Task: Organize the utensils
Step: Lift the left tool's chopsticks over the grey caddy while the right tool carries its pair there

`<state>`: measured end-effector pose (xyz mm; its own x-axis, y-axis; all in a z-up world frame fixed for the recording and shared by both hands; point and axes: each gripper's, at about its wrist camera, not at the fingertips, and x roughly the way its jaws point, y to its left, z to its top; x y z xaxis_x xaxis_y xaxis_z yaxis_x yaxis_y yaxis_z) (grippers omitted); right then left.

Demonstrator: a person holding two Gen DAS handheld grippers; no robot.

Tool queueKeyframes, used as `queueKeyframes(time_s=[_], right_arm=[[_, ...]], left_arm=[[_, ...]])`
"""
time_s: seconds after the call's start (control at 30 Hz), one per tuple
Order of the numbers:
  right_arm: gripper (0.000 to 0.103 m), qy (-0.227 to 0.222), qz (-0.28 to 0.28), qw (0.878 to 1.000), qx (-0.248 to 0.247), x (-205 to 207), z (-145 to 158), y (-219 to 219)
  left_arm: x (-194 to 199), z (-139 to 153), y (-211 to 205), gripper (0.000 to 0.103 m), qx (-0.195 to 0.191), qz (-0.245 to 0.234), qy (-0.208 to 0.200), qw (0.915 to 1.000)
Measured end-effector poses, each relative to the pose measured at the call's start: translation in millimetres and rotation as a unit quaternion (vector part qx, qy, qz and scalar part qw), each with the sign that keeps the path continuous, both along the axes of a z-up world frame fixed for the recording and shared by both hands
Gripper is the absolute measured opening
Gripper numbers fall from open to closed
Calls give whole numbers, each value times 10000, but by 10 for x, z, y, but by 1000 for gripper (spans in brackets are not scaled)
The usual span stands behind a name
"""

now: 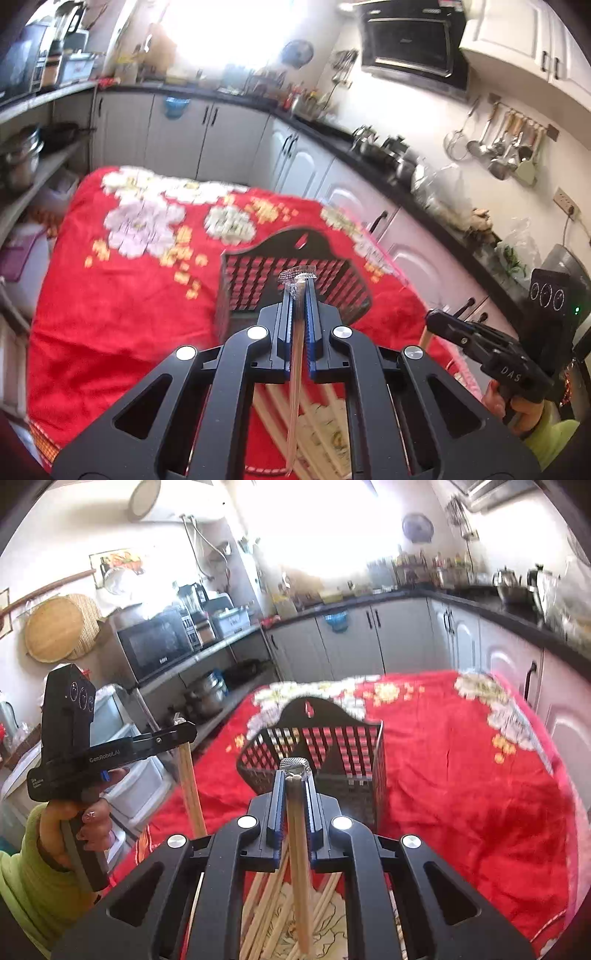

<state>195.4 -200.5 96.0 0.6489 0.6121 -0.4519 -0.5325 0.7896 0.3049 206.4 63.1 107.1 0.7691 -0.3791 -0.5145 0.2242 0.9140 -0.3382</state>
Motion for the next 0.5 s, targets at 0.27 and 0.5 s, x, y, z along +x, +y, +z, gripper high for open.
queueKeyframes(time_s=[0.27,0.5], right_arm=[[6,-592,-69,9980,201,-75,353,-79],[6,-1051,-204,9933,438,-57,689,-140]], left_arm=[[21,421,-147,3,-37,-47,-532,9986],[153,700,-197,3,75,196,-1021,9945]])
